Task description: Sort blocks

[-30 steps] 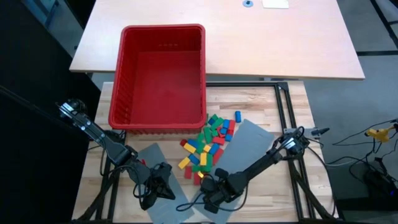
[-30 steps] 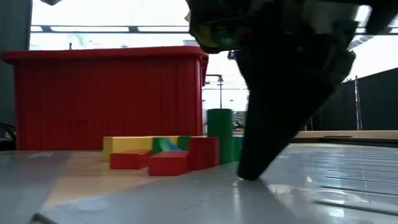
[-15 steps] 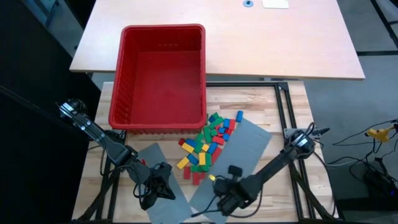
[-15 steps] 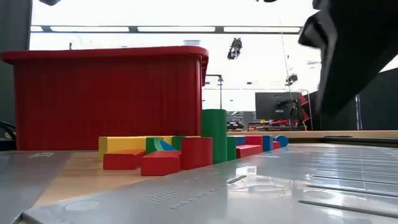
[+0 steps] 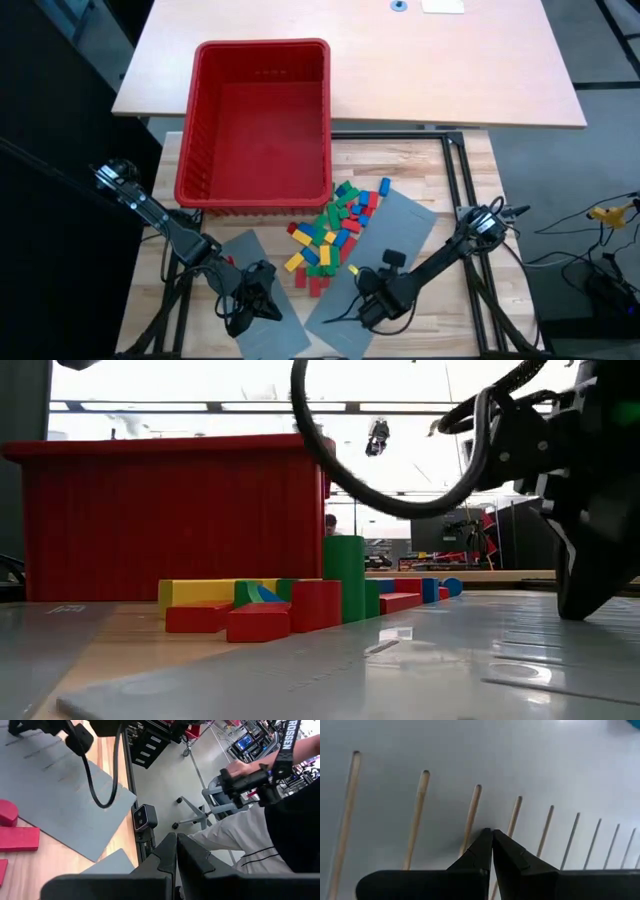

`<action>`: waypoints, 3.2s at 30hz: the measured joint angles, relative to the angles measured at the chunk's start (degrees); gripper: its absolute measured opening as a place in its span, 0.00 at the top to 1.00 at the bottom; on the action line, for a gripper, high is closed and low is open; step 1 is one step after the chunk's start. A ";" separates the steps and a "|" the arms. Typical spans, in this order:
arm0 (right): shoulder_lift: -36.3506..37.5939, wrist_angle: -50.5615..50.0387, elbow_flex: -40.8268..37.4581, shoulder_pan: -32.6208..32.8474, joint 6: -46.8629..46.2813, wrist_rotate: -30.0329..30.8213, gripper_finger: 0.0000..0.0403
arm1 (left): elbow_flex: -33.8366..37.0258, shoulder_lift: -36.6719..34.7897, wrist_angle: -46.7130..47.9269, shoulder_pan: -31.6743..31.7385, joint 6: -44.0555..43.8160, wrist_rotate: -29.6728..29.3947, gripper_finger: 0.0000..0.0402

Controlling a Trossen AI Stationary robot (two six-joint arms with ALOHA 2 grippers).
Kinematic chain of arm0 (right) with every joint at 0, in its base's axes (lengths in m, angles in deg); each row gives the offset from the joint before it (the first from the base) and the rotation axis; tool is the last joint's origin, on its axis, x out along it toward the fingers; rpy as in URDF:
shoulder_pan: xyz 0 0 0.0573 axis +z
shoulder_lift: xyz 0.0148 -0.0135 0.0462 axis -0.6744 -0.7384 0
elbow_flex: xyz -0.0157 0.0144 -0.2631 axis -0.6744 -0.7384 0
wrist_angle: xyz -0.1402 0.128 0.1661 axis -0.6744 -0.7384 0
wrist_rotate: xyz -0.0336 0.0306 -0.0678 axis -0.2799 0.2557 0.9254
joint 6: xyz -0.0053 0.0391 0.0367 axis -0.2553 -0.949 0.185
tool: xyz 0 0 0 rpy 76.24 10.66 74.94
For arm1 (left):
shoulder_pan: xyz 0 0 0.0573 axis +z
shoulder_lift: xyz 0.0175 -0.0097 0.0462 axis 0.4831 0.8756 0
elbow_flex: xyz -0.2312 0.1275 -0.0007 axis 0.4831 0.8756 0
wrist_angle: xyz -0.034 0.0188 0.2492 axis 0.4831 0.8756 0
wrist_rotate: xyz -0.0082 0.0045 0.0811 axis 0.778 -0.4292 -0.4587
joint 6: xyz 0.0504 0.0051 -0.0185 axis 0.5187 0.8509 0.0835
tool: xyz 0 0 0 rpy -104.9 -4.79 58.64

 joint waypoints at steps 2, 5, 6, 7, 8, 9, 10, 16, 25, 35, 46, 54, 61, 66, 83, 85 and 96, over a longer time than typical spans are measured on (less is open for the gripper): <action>0.12 2.05 -1.76 -0.02 -0.22 -1.15 1.00 | 0.00 -0.02 0.00 0.00 -0.17 0.00 1.00; 0.21 3.69 -2.48 0.71 -2.17 -2.66 1.00 | 0.00 -0.02 0.01 0.00 -0.44 0.00 1.00; 0.21 4.20 -2.33 1.06 -2.82 -3.07 1.00 | 0.00 -0.02 0.03 0.00 -0.44 0.00 1.00; 0.17 4.53 -1.89 1.46 -3.65 -3.70 1.00 | 0.00 -0.02 -0.02 0.00 -0.42 0.02 1.00; 0.17 4.69 -1.36 1.78 -4.22 -4.18 1.00 | 0.00 -0.02 0.03 0.00 -0.42 0.00 1.00; 0.12 4.96 -0.88 2.06 -4.80 -5.03 1.00 | 0.00 -0.02 0.04 0.00 -0.38 0.02 1.00; 0.01 4.99 -0.21 2.27 -5.49 -6.09 1.00 | 0.00 -0.02 0.02 0.00 -0.35 0.00 1.00; -0.05 5.11 3.30 3.27 -8.57 -9.63 1.00 | 0.00 -0.02 0.10 0.00 -0.35 0.02 1.00; 0.36 10.11 3.55 7.28 -13.01 -14.57 1.00 | 0.00 0.05 0.13 -0.42 -0.37 0.04 1.00; 0.36 12.60 3.51 11.75 -19.81 -15.24 1.00 | -0.01 0.09 0.19 -0.44 -0.18 0.03 1.00; 0.84 12.74 4.06 13.26 -23.09 -13.91 1.00 | -0.02 0.10 0.18 -0.44 -0.18 0.04 1.00; 1.70 13.09 6.95 13.76 -23.03 -7.93 1.00 | 0.00 0.13 0.20 -0.44 0.70 0.03 1.00; 1.70 14.30 9.45 12.93 -21.51 -1.56 1.00 | 0.00 0.13 0.26 -0.44 1.09 0.04 1.00; 1.47 15.24 9.43 12.12 -20.25 -1.28 1.00 | 0.00 0.13 0.42 -0.44 1.09 0.04 1.00; -3.64 23.06 9.28 11.74 -17.47 -6.28 1.00 | 0.00 0.13 0.50 -0.44 1.11 0.04 1.00; -4.21 23.64 9.28 11.95 -17.80 -7.41 1.00 | -0.01 0.13 0.51 -0.44 1.10 0.04 1.00; -4.64 22.96 9.37 14.89 -22.09 -10.39 1.00 | 0.00 0.13 0.55 -0.50 1.39 0.07 1.00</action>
